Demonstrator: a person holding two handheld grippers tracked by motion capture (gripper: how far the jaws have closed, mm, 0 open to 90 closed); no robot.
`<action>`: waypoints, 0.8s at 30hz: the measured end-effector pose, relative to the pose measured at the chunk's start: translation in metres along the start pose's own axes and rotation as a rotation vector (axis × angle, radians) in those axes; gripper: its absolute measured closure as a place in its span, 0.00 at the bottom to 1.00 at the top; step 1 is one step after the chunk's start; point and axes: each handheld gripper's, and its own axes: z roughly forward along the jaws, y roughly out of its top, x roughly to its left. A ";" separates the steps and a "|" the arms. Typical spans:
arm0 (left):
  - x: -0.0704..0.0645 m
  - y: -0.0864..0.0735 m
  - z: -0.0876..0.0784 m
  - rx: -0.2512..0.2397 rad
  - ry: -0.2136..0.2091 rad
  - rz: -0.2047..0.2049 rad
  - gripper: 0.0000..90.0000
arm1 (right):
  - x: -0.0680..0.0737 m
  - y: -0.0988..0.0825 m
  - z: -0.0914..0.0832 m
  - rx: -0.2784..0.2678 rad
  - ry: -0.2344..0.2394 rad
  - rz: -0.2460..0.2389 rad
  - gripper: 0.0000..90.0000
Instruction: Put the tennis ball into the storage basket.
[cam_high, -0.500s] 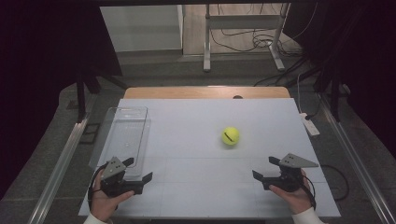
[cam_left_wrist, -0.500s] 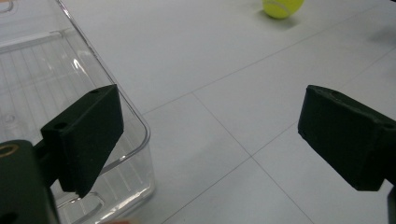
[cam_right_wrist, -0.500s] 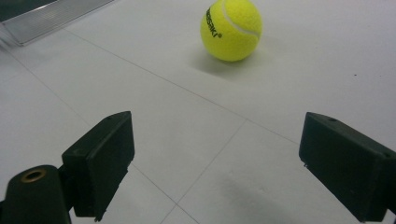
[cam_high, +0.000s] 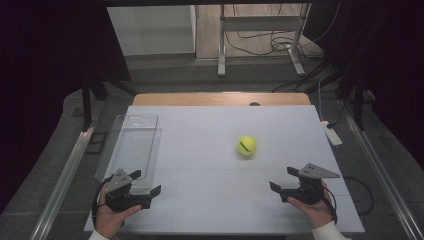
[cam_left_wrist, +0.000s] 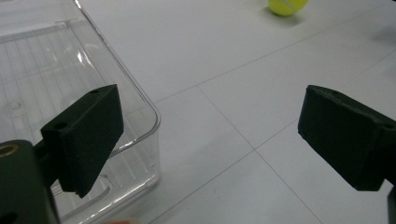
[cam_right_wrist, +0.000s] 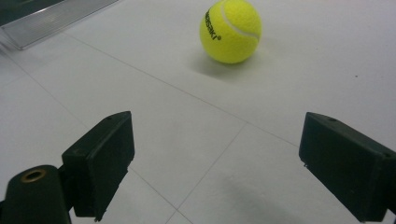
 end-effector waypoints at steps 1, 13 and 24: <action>0.000 0.000 0.000 0.001 0.000 0.003 0.08 | -0.001 0.000 0.000 -0.003 0.000 0.001 0.12; -0.002 0.000 0.002 0.009 -0.004 0.005 0.08 | -0.005 0.001 0.000 -0.008 -0.007 0.005 0.12; -0.003 0.001 0.001 0.007 0.006 0.007 0.08 | -0.006 0.001 0.000 -0.009 -0.004 0.006 0.12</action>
